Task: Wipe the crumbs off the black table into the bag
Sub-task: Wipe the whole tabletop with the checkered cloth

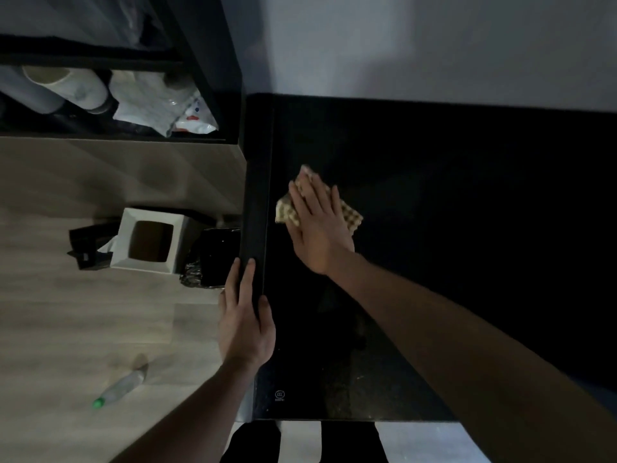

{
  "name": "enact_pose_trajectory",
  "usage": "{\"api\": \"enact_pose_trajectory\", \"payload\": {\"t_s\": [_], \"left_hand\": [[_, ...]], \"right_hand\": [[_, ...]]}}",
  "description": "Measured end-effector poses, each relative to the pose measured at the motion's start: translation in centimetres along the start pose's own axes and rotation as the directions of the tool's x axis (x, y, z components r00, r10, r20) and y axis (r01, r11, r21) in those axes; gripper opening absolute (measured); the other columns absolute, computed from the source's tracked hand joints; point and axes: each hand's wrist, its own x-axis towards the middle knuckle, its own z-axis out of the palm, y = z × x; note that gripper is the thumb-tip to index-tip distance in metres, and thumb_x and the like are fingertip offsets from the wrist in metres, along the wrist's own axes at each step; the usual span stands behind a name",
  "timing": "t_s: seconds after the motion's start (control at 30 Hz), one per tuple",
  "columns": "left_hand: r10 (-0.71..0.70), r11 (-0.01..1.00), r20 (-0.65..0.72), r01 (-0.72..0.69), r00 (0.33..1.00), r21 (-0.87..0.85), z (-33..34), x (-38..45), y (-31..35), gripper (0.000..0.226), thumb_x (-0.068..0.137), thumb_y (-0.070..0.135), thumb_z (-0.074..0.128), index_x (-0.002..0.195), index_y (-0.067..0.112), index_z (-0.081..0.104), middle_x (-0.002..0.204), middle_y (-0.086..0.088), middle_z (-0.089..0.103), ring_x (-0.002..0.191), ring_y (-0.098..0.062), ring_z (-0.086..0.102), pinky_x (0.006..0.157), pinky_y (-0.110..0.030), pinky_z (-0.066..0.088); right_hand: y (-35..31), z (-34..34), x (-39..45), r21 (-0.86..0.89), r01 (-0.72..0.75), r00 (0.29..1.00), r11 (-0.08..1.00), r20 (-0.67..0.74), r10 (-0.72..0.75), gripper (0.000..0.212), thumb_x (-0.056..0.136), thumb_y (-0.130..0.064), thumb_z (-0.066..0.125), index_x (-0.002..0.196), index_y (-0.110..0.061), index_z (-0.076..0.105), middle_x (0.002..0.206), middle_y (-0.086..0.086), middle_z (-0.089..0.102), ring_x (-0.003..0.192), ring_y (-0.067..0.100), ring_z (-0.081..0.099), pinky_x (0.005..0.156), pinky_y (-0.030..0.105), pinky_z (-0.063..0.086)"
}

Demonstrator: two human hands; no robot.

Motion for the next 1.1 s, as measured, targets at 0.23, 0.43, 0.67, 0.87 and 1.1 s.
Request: {"api": "enact_pose_trajectory", "payload": {"t_s": [0.23,0.43,0.67,0.87,1.1], "left_hand": [[0.013,1.000,0.051,-0.012,0.999,-0.022,-0.5,-0.1,0.4,0.071,0.101,0.033,0.042,0.159,0.044,0.002,0.168,0.017,-0.005,0.151,-0.022,0.024,0.111,-0.041,0.039],[-0.003,1.000,0.058,0.002,0.998,0.006,-0.5,-0.1,0.5,0.073,0.100,0.034,0.041,0.158,0.045,-0.002,0.167,0.019,-0.009,0.150,-0.022,0.025,0.110,-0.045,0.043],[-0.006,0.999,0.067,0.002,0.998,0.054,-0.1,0.1,0.4,0.074,0.100,0.034,0.042,0.159,0.043,-0.002,0.167,0.019,-0.010,0.148,-0.024,0.029,0.106,-0.049,0.046],[0.012,0.996,0.037,-0.015,0.999,0.090,0.4,0.1,0.1,0.073,0.098,0.039,0.037,0.160,0.041,-0.002,0.168,0.016,-0.007,0.143,-0.026,0.034,0.102,-0.047,0.048],[-0.032,0.986,0.004,0.031,0.999,0.161,0.7,0.0,0.4,0.074,0.099,0.034,0.044,0.161,0.037,0.004,0.169,0.013,-0.001,0.140,-0.033,0.041,0.103,-0.049,0.043]], "right_hand": [[0.9,2.0,-16.4,0.014,-0.064,0.988,0.998,0.140,0.062,0.075,0.109,-0.052,0.027,0.166,-0.021,-0.011,0.172,0.000,-0.026,0.159,0.020,-0.024,0.128,0.052,-0.003],[1.4,2.1,-14.4,0.005,-0.068,0.991,0.998,0.115,0.067,0.073,0.109,-0.045,0.026,0.165,-0.022,-0.015,0.171,-0.001,-0.029,0.158,0.019,-0.026,0.129,0.051,-0.004],[4.5,-0.1,-4.8,-0.038,0.033,0.999,0.999,0.013,-0.032,0.069,0.109,-0.043,0.025,0.167,-0.018,-0.001,0.174,0.003,-0.018,0.161,0.020,-0.018,0.131,0.051,0.000],[6.8,-3.2,3.9,-0.060,-0.084,0.996,0.995,-0.047,0.081,0.069,0.106,-0.041,0.024,0.167,-0.016,0.003,0.175,0.007,-0.012,0.162,0.025,-0.011,0.130,0.054,0.000],[4.8,-0.7,-4.8,-0.122,0.321,0.946,0.939,0.077,-0.314,0.075,0.103,-0.040,0.037,0.167,-0.014,0.006,0.176,0.008,-0.006,0.162,0.025,-0.012,0.130,0.053,0.004]]}}
